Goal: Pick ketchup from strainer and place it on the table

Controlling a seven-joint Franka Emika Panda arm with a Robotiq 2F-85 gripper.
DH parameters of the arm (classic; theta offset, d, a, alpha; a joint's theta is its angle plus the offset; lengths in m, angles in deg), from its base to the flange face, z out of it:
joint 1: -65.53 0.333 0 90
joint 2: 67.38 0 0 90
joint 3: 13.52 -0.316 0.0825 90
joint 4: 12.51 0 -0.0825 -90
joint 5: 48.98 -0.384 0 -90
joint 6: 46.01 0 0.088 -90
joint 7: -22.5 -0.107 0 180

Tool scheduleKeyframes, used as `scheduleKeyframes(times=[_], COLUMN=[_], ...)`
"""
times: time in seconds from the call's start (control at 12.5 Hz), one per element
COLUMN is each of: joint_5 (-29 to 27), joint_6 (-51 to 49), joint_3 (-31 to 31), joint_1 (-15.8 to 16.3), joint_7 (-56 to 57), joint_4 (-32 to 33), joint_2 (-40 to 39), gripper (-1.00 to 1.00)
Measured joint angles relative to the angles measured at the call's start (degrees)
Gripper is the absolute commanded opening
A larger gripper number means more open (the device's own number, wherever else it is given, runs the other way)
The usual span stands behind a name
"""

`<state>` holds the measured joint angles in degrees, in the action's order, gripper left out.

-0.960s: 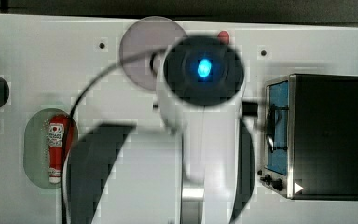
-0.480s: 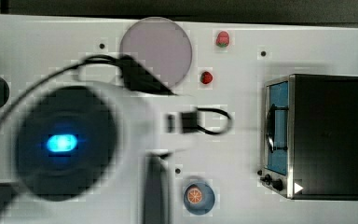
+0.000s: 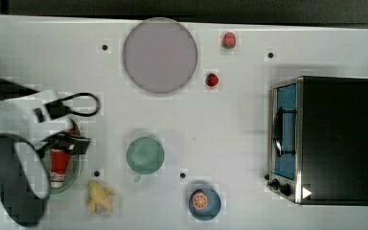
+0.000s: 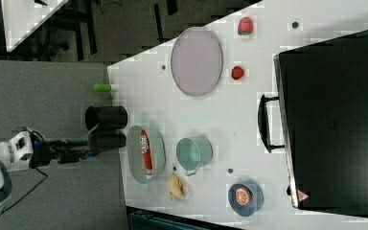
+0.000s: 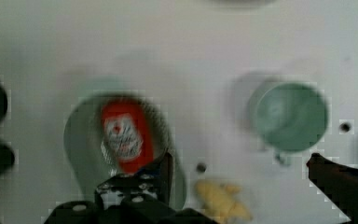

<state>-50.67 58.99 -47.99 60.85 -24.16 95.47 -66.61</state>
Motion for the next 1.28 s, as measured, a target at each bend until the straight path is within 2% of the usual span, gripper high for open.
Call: scheduleKeyframes(times=[0.16,0.4,0.56,0.88,1.28], joint_5=[-0.25,-0.02,3.25,11.53,14.19], joint_6=[2.43,9.65,18.69,33.99,44.87], joint_3=[-5.12,-9.62,-11.50,-12.20,-11.53], joint_1=[0.33,1.28,1.84,2.48,2.43], joint_7=[0.00,0.00,-0.01,-0.02,-0.41], joint_4=[1.12,5.88,9.74,15.44,18.02], joint_2=[-4.06,-7.60,-9.50,-14.89,-27.99], gripper=[1.00,1.00,1.00,1.00,1.00])
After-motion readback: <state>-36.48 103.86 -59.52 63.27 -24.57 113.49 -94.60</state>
